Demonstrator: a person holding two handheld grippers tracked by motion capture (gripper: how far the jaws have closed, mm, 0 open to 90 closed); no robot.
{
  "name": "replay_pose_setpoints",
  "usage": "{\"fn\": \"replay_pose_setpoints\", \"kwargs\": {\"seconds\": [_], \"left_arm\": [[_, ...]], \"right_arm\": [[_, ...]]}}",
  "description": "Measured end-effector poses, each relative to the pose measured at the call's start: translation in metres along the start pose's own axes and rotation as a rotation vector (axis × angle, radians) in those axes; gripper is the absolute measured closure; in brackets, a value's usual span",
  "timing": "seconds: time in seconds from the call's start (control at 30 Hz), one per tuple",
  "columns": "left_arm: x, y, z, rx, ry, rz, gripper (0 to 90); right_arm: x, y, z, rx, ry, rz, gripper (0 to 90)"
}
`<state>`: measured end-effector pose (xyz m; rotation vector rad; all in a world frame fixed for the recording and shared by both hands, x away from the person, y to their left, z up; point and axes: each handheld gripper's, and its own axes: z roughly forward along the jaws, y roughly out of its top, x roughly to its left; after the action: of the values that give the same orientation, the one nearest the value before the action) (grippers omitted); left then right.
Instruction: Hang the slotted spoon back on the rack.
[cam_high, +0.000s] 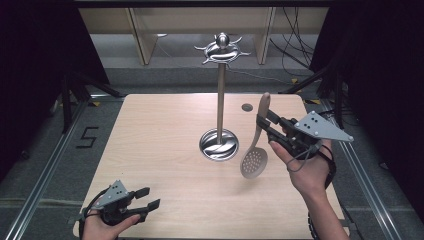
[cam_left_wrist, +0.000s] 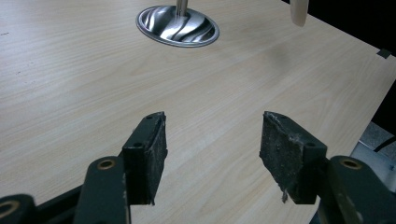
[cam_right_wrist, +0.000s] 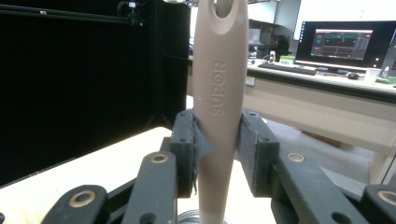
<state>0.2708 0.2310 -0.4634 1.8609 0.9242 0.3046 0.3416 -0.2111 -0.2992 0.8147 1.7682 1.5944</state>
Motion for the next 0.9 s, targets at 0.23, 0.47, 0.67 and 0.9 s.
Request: {"fn": "replay_pose_setpoints", "kwargs": {"seconds": [0.23, 0.47, 0.67, 0.9], "left_arm": [[0.001, 0.0, 0.0, 0.0, 0.0, 0.007, 40.3], [0.0, 0.0, 0.0, 0.0, 0.0, 0.002, 40.3], [0.001, 0.0, 0.0, -0.01, -0.007, -0.001, 40.3], [0.001, 0.0, -0.001, -0.017, -0.008, 0.001, 40.1]], "right_arm": [[-0.001, 0.001, 0.005, -0.001, -0.003, -0.006, 69.7], [0.001, 0.003, 0.011, 0.002, 0.008, 0.021, 69.7], [0.001, 0.006, 0.018, -0.012, 0.001, -0.012, 69.7], [0.002, 0.009, 0.025, -0.01, -0.003, -0.037, 69.7]]}}
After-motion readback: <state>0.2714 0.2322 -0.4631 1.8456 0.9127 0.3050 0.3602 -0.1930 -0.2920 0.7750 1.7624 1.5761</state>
